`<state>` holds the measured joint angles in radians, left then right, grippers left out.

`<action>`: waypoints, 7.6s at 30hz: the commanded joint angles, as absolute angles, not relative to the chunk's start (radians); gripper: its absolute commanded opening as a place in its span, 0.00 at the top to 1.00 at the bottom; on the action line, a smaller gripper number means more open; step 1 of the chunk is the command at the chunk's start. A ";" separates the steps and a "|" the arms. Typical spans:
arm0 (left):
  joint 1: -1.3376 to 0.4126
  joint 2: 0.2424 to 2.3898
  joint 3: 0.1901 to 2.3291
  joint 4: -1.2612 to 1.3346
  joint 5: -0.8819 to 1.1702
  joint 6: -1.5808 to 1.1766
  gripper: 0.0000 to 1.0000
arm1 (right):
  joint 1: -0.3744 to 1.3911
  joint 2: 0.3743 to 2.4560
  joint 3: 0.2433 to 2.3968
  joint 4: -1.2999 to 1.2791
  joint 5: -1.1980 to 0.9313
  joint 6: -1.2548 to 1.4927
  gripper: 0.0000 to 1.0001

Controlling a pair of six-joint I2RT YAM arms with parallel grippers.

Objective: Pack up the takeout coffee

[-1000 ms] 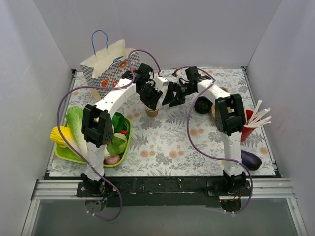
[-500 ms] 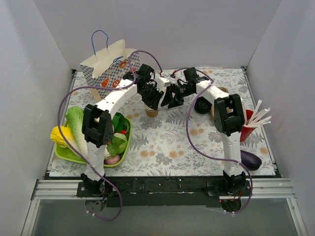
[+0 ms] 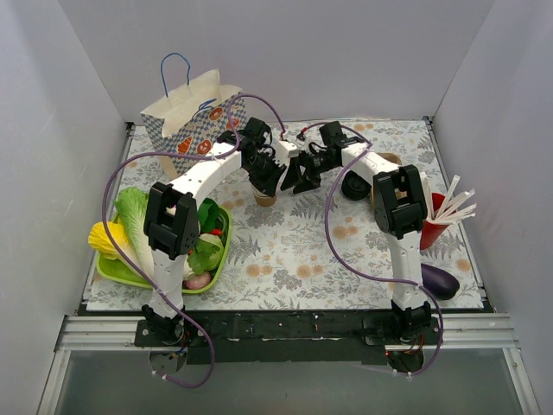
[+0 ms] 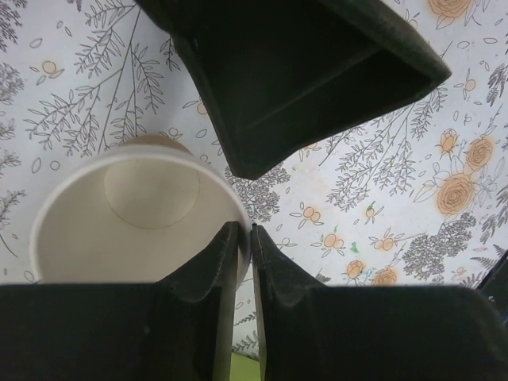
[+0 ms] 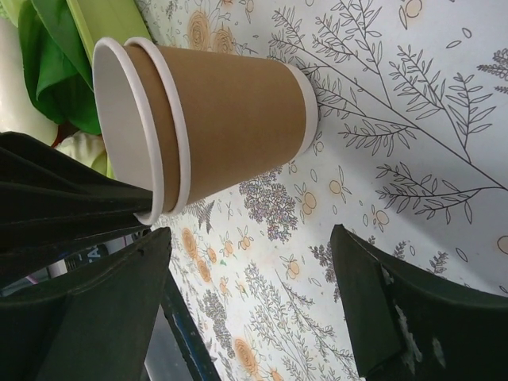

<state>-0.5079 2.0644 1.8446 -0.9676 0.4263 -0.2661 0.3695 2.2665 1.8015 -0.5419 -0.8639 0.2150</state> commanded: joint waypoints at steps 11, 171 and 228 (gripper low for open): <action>-0.512 2.016 1.836 -0.937 0.456 -0.341 1.00 | 0.390 2.290 1.807 -0.505 -0.890 0.239 0.12; -0.545 1.166 1.104 -0.620 0.428 -0.215 0.38 | 0.578 2.325 2.178 -0.653 -0.335 -0.124 0.09; -0.347 1.186 1.111 -0.539 0.500 -0.393 0.30 | 0.291 2.191 2.156 -0.632 -0.146 -0.152 0.32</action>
<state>-0.3523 1.1973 1.1206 -0.5888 0.4690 -0.3752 0.2993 2.3753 2.2219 -0.6296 -0.1154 -0.1120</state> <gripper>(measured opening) 0.688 0.675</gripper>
